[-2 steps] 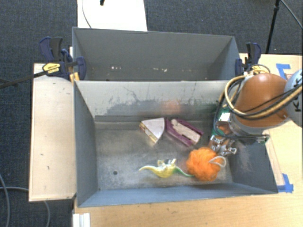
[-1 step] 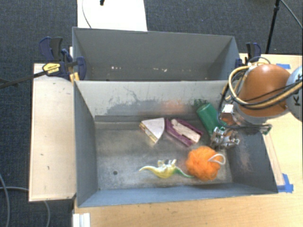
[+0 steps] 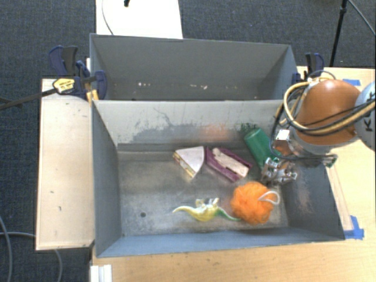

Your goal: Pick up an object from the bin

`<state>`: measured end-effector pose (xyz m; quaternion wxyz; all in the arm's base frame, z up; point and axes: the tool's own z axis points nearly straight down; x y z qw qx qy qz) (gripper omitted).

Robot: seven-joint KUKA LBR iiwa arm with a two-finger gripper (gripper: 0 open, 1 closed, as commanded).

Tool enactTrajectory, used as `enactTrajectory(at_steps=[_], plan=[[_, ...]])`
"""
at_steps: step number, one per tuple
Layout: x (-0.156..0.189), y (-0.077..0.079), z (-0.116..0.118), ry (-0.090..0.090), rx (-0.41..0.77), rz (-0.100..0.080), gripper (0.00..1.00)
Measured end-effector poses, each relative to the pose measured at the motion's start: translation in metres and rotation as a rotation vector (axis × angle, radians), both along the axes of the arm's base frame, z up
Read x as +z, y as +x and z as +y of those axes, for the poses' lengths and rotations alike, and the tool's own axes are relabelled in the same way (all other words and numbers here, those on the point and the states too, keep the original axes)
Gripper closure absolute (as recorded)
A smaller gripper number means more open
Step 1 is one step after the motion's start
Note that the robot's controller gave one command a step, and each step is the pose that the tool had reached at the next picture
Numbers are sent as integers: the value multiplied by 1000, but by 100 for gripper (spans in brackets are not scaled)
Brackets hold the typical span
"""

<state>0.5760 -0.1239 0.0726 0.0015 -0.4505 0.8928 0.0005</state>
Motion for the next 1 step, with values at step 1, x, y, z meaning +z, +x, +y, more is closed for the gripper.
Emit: enactTrajectory(at_steps=[1], plan=[[0,0,0,0,-1,0,100]])
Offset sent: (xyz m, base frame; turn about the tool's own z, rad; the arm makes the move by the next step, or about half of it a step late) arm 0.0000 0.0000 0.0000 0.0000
